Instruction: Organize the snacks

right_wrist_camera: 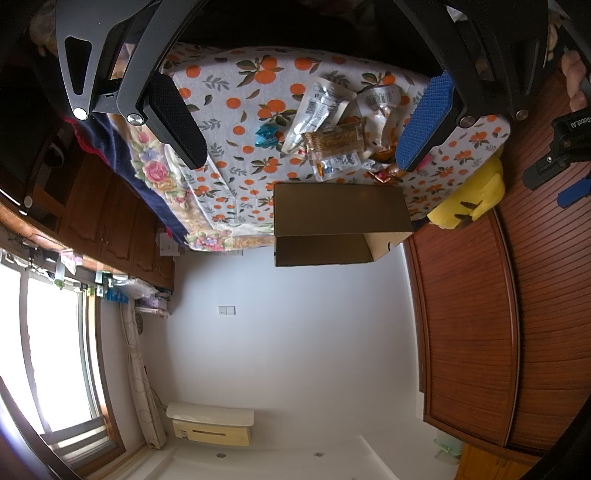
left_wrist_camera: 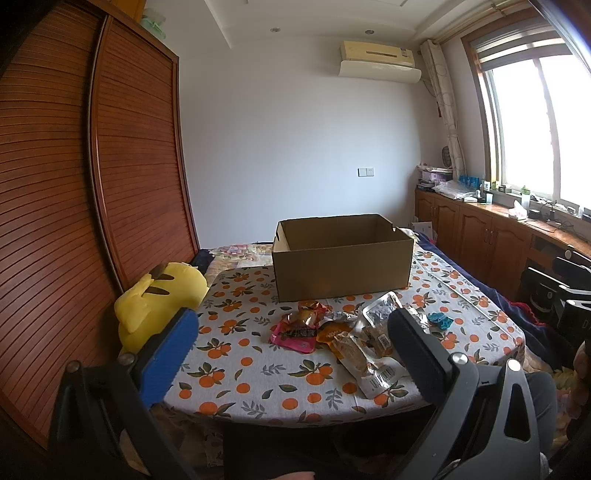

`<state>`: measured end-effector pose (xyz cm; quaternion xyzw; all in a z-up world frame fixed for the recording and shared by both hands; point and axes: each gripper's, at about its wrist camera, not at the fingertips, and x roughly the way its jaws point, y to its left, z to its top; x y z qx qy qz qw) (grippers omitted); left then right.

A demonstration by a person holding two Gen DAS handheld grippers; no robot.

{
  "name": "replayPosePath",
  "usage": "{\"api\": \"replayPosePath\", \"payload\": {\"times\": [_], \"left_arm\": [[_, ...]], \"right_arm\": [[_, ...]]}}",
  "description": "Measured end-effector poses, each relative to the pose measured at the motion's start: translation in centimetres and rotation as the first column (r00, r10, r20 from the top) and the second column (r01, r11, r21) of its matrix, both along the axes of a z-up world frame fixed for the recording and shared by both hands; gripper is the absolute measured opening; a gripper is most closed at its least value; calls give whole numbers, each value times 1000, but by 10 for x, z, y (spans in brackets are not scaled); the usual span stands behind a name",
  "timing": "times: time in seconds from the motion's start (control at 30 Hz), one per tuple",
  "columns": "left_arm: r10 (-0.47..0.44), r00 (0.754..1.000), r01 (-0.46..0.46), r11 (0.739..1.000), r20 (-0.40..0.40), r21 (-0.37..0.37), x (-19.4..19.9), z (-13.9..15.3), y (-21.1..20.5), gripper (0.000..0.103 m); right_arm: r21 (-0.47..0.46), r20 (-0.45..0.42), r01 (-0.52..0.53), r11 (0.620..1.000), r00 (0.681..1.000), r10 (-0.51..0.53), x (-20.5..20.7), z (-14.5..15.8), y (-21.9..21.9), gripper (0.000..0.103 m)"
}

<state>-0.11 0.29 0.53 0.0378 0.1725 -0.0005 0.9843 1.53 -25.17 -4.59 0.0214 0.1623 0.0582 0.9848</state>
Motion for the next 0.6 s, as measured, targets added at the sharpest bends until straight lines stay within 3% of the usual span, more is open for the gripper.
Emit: {"api": "replayPosePath", "payload": {"times": [0.6], "left_arm": [[1,1000,-1,1000,8,2,-1,6,0,103]], "right_arm": [[-1,1,3,1000,1000,-3,3,-2,-2,103]]}}
